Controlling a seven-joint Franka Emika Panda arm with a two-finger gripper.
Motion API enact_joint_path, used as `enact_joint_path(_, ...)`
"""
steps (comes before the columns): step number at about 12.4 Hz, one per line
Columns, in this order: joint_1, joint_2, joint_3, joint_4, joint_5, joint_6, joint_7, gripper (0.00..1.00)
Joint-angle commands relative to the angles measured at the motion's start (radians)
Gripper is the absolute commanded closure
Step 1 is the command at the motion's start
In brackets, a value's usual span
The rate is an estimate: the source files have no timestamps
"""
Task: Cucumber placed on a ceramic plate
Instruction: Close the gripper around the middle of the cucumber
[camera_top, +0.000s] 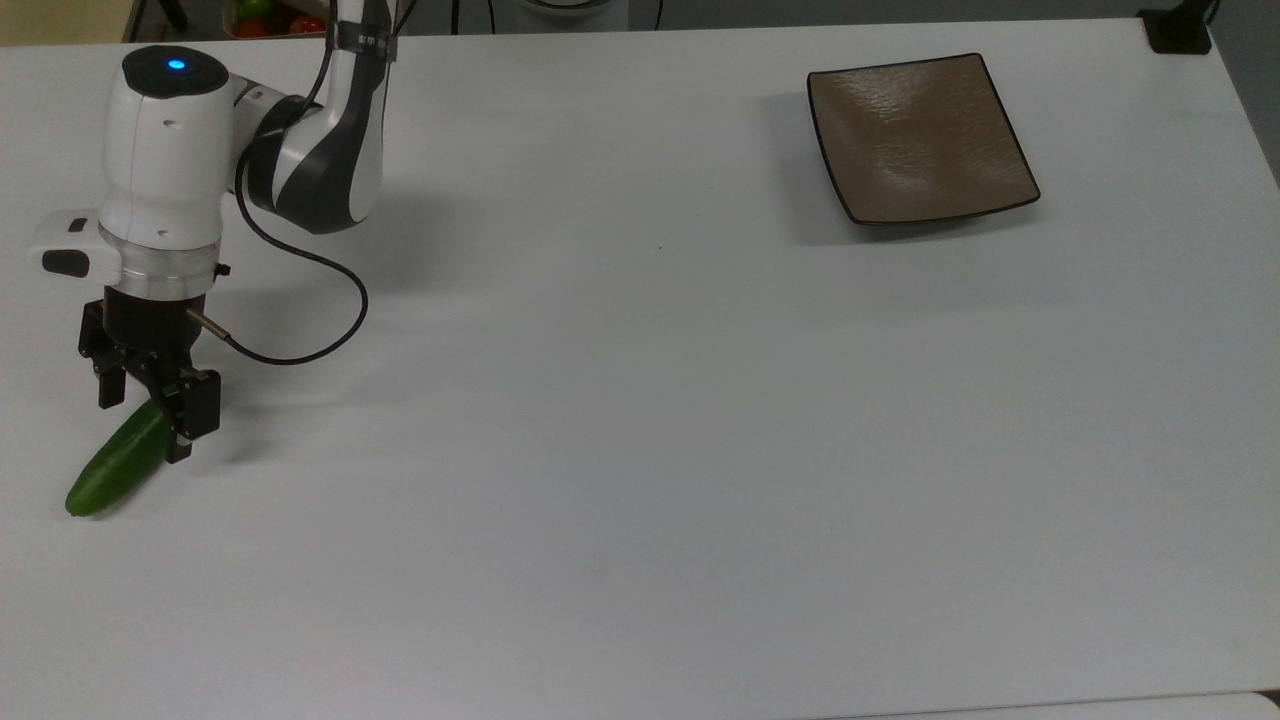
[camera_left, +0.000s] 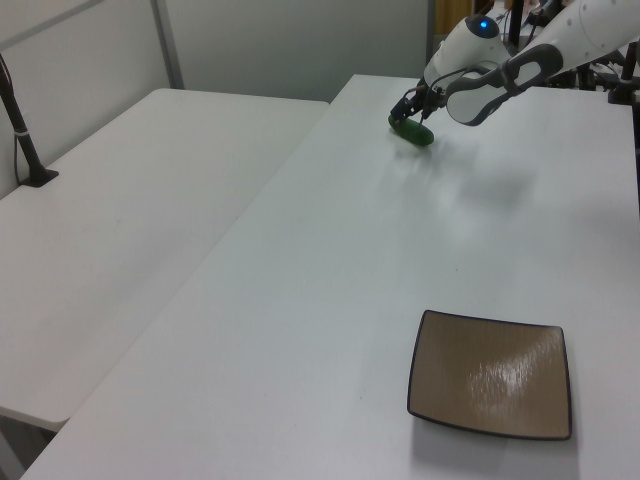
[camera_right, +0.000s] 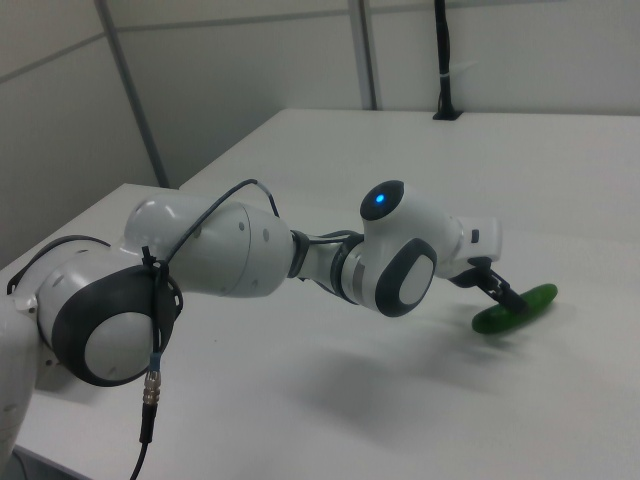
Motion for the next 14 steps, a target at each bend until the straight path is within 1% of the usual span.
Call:
enact_joint_path(1, 0.0, 0.036, -0.017, 0.025, -0.02, 0.021, -0.048, 0.0)
enact_joint_path(4, 0.0, 0.045, -0.017, 0.025, -0.02, 0.033, -0.052, 0.0)
enact_joint_path(5, 0.0, 0.045, -0.019, 0.024, -0.022, 0.033, -0.054, 0.04)
enact_joint_path(7, -0.002, 0.045, -0.019, 0.022, -0.022, 0.033, -0.057, 0.22)
enact_joint_path(8, -0.002, 0.045, -0.017, 0.019, -0.022, 0.032, -0.071, 0.29)
enact_joint_path(9, -0.002, 0.045, -0.017, 0.016, -0.022, 0.032, -0.101, 0.44)
enact_joint_path(11, -0.002, 0.045, -0.017, 0.014, -0.02, 0.032, -0.141, 0.63)
enact_joint_path(12, -0.002, 0.044, -0.017, 0.014, -0.02, 0.032, -0.146, 0.69)
enact_joint_path(14, -0.002, 0.042, -0.017, 0.014, -0.02, 0.032, -0.146, 0.7)
